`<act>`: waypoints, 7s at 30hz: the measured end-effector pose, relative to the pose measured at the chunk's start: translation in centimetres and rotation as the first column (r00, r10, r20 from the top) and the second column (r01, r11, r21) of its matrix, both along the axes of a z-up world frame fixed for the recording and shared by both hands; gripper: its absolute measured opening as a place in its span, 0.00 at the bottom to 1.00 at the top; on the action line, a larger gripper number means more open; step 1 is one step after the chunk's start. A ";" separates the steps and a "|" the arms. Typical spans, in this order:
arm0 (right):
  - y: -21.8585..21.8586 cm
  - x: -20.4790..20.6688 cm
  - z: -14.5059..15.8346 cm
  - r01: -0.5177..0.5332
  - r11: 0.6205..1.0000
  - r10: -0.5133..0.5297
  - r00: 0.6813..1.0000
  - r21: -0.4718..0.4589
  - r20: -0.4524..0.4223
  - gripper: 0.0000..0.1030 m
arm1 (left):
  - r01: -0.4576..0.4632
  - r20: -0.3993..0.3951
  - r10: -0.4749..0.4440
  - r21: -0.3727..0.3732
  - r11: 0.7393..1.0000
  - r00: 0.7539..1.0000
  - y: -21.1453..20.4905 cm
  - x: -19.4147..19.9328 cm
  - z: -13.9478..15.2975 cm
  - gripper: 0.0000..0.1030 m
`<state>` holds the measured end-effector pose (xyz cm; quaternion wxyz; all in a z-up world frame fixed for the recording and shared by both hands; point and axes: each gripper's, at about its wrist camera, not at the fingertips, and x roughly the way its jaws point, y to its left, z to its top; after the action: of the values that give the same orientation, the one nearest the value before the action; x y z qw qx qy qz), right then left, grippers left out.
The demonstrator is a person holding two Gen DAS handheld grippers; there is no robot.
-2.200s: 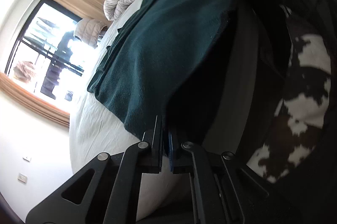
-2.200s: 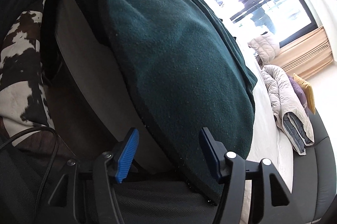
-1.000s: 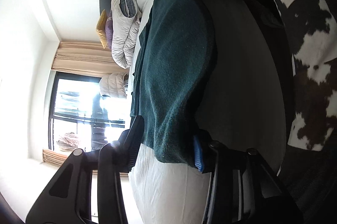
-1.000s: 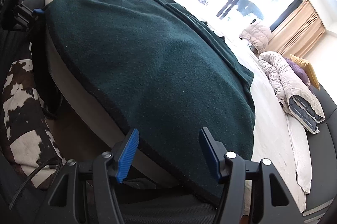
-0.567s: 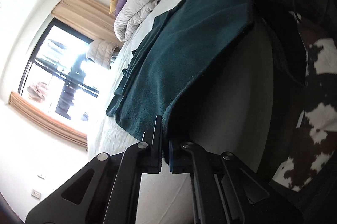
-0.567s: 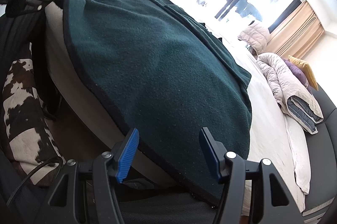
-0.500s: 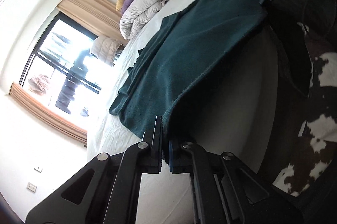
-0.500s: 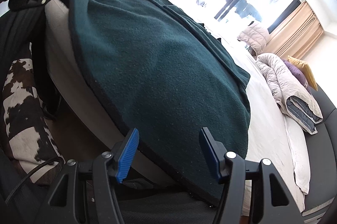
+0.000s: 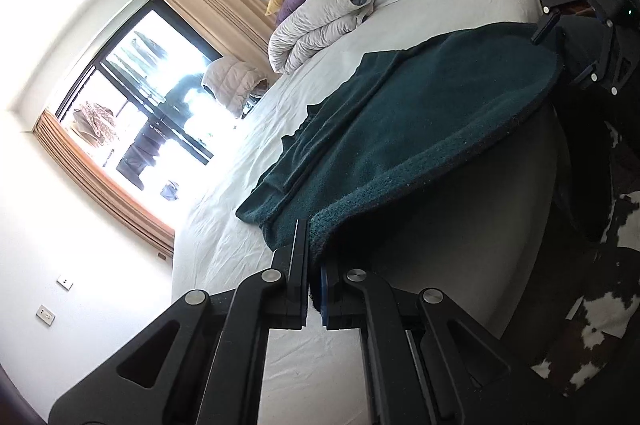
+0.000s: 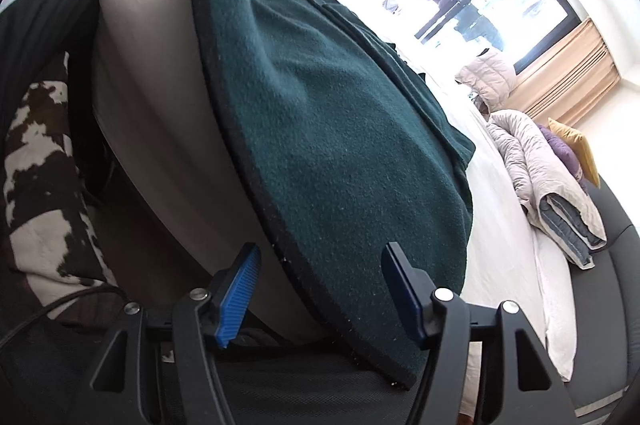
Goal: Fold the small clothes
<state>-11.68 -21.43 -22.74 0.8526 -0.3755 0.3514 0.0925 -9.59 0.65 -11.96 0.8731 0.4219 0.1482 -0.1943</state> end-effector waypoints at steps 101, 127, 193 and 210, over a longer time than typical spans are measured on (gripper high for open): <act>-22.5 47.9 5.1 0.626 0.526 -0.454 0.779 0.576 -0.432 0.99 | -0.591 -0.538 0.394 -0.261 0.763 0.745 8.5 48.7 -4.5 0.93; -28.0 51.0 7.5 0.813 0.320 -0.509 0.580 0.486 -0.636 0.87 | -0.599 -0.568 0.322 -0.409 0.688 0.757 8.7 46.8 -1.5 0.93; -25.5 28.7 4.2 0.638 0.244 -0.547 0.713 0.731 -0.439 0.66 | -0.687 -0.539 0.465 -0.339 0.643 0.702 6.4 32.2 -6.1 0.94; -21.5 29.4 2.8 0.591 0.409 -0.377 0.804 0.695 -0.461 0.15 | -0.715 -0.684 0.350 -0.364 0.596 0.640 9.3 29.2 -7.5 0.92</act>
<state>17.72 -42.93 -19.93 0.8672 0.1922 0.4581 0.0338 19.61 9.96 -19.49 0.8937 -0.0247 0.4443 -0.0574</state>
